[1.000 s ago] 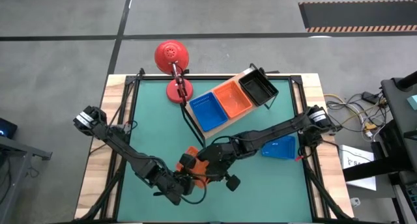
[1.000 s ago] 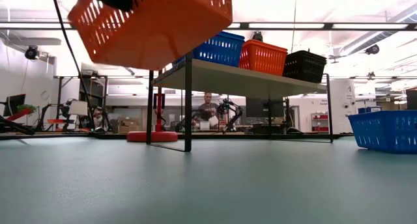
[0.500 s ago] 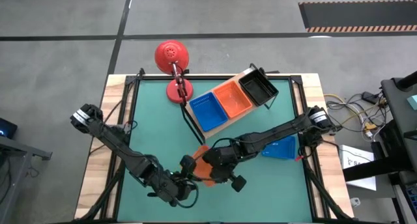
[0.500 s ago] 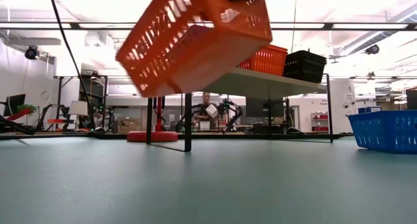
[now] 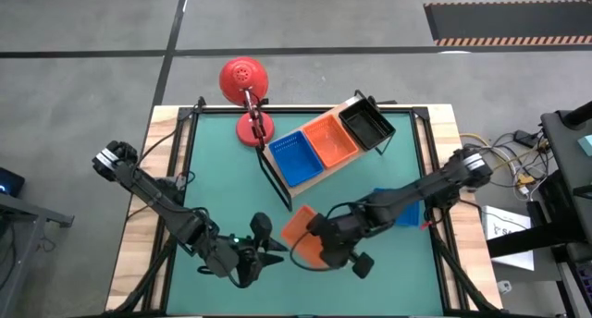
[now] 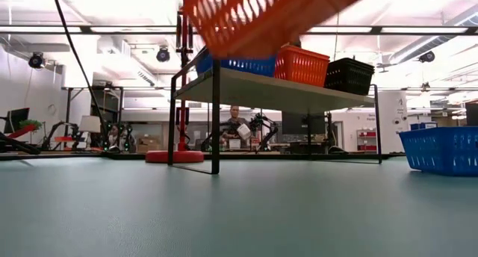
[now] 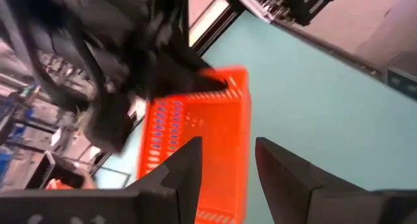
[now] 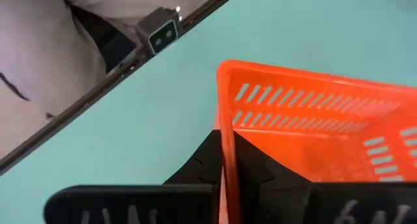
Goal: Stack baskets on shelf by color
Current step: Stack the orange basket on top of the orange baskets on the shelf
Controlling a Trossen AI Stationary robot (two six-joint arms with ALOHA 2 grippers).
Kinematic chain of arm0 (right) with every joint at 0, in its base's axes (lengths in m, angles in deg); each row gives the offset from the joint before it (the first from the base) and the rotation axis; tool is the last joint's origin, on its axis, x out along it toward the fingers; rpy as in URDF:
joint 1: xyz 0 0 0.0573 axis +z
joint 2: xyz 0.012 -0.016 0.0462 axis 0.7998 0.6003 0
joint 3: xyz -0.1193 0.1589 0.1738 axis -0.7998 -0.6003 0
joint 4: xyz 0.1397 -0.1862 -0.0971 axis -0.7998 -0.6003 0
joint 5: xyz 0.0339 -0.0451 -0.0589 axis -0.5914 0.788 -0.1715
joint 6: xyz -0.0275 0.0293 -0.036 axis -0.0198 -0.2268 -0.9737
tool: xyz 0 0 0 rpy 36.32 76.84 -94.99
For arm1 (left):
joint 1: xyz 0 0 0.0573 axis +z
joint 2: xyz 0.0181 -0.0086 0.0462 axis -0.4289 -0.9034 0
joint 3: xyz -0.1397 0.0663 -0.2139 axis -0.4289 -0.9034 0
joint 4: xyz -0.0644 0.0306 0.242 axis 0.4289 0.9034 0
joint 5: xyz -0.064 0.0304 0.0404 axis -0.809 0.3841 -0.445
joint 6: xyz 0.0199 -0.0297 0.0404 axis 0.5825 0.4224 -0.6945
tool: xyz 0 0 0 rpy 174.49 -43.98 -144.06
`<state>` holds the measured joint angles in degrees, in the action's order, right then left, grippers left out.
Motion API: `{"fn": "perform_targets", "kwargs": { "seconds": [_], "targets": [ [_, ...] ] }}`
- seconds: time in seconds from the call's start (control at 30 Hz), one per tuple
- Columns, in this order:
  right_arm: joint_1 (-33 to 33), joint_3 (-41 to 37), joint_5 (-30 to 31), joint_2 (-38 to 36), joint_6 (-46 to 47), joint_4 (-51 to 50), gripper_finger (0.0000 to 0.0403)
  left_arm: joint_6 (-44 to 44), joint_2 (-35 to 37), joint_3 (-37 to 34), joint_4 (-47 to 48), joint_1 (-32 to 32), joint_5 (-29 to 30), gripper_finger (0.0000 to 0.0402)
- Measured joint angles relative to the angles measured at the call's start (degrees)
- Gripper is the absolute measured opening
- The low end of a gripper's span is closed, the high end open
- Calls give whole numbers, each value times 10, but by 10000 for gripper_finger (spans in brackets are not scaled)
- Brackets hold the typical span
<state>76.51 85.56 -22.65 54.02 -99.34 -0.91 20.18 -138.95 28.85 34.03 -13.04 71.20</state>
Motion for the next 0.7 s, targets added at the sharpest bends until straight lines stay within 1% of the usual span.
{"fn": "perform_targets", "kwargs": {
  "seconds": [0.13,0.27,0.43,0.53,0.6,0.7],
  "targets": [
    [12,-2,21,-42,9,-6,8,-3,0,-10,-8,0,15,128],
    [17,-6,35,-87,7,-6,8,-3,-1,-14,-8,0,15,128],
    [15,-24,96,-144,-17,5,8,-4,-1,-15,-8,1,15,127],
    [8,-38,119,-175,-29,9,8,-4,-1,-19,-13,2,15,127],
    [1,-53,124,-194,-35,26,8,-24,-1,-32,-33,2,13,126],
    [-15,-79,125,-221,-47,47,8,-96,3,-64,-112,2,-17,116]
  ]
}}
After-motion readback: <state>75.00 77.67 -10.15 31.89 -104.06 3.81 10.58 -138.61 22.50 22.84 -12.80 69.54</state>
